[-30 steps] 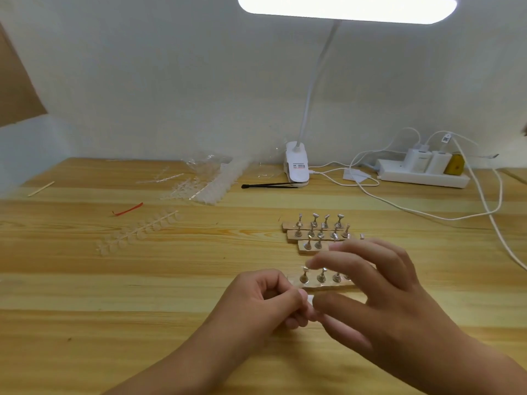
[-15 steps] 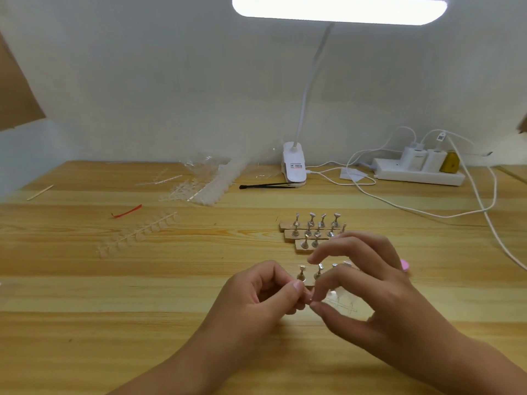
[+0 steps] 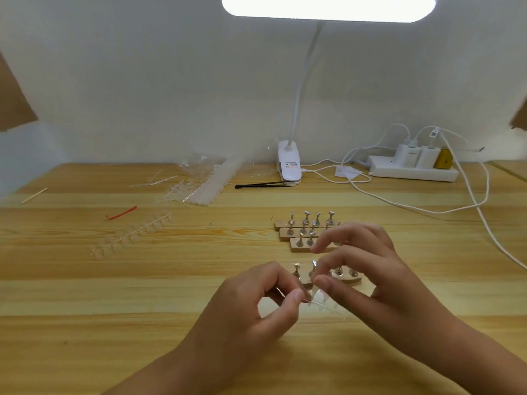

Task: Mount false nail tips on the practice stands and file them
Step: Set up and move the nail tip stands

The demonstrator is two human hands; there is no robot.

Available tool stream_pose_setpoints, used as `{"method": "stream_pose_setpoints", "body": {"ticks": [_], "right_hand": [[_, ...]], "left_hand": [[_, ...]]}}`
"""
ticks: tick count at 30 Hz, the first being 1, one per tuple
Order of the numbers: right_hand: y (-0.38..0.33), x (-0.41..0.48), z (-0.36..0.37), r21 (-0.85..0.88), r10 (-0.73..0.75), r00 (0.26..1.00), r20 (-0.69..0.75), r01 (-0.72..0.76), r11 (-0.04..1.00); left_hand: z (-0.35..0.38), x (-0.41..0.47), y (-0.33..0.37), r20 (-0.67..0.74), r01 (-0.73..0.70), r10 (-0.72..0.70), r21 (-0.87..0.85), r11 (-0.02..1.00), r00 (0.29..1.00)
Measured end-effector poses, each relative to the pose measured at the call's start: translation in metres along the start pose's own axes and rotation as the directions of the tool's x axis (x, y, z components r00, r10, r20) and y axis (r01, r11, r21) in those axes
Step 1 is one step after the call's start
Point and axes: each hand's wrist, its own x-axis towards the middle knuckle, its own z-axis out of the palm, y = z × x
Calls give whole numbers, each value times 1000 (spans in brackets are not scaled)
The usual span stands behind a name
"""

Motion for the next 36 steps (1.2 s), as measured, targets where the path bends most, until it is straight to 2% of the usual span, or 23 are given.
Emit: {"method": "stream_pose_setpoints", "body": {"ticks": [3, 5, 7, 11, 17, 21, 27, 29, 31, 34, 36], "right_hand": [[-2, 2, -4, 215, 119, 991, 54, -128, 968], [-3, 4, -9, 318, 160, 985, 68, -174, 932], [-3, 6, -12, 345, 167, 983, 75, -183, 921], [3, 4, -8, 214, 110, 994, 26, -113, 970], [10, 0, -2, 74, -14, 999, -29, 16, 997], [10, 0, -3, 80, 8, 1000, 25, -10, 997], [8, 3, -8, 322, 149, 969, 195, -207, 924], [9, 5, -10, 345, 172, 971, 165, -220, 913], [16, 4, -8, 196, 173, 984, 43, -178, 964], [26, 4, -2, -157, 29, 997, -72, -40, 987], [29, 4, 2, -226, -30, 996, -86, 10, 974]], "left_hand": [[0, 0, 2, 12, -297, 307, 292, 909, 952], [1, -1, 4, 19, -362, 374, 298, 883, 927], [2, -3, 5, -7, -327, 335, 188, 926, 942], [2, -4, 2, 30, -185, 186, -32, 982, 982], [1, -3, 0, 108, 32, 0, -294, 955, 994], [-1, -1, -2, 94, 80, -51, -345, 935, 994], [1, -2, -3, 67, 43, -23, -310, 950, 997], [0, -1, -2, 89, 59, -33, -304, 951, 995], [-1, 0, -1, 147, 111, -69, -300, 947, 987], [0, -1, 0, 253, 198, -131, -257, 946, 959], [1, -1, 1, 303, 217, -140, -240, 946, 943]]}}
